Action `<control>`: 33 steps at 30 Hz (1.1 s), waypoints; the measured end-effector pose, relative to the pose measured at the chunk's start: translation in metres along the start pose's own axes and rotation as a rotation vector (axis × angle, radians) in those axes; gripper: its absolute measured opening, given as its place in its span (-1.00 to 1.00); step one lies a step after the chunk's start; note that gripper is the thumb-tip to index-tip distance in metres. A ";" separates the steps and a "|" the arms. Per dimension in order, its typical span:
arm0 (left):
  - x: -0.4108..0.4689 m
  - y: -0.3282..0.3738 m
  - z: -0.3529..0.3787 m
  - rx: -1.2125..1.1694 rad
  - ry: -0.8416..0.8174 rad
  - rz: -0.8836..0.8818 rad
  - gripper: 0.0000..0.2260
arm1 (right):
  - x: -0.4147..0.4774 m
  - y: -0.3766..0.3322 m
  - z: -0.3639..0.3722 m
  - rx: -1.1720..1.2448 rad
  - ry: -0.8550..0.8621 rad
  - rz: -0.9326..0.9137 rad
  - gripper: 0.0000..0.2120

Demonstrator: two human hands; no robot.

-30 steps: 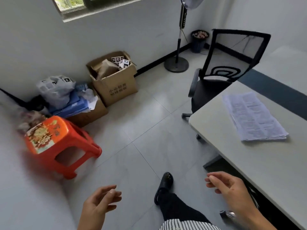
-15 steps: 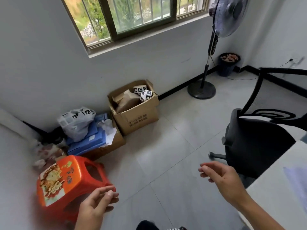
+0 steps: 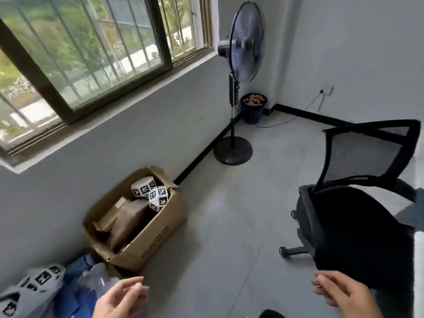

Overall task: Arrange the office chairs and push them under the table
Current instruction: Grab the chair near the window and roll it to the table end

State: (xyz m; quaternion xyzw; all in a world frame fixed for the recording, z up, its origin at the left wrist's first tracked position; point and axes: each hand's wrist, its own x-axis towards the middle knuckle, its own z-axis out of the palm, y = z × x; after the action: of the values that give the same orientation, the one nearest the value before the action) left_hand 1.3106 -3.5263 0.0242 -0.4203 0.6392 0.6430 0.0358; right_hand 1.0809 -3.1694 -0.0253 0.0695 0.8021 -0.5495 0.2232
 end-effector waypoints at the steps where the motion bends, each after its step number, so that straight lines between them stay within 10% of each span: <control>1: 0.027 0.020 0.000 0.029 0.072 0.047 -0.86 | 0.009 -0.008 0.003 0.016 0.034 0.016 -0.88; 22: 0.446 0.359 0.166 0.133 -0.070 0.293 -0.88 | 0.397 -0.221 -0.004 0.152 0.274 -0.092 -0.89; 33: 0.655 0.519 0.295 0.290 -0.363 0.310 -0.89 | 0.530 -0.250 -0.062 0.339 0.823 -0.004 -0.92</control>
State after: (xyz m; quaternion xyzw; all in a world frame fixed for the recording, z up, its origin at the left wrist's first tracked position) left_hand 0.4400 -3.6900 0.0013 -0.1862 0.7643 0.6074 0.1107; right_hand 0.5016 -3.2802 -0.0242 0.3165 0.7229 -0.6003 -0.1302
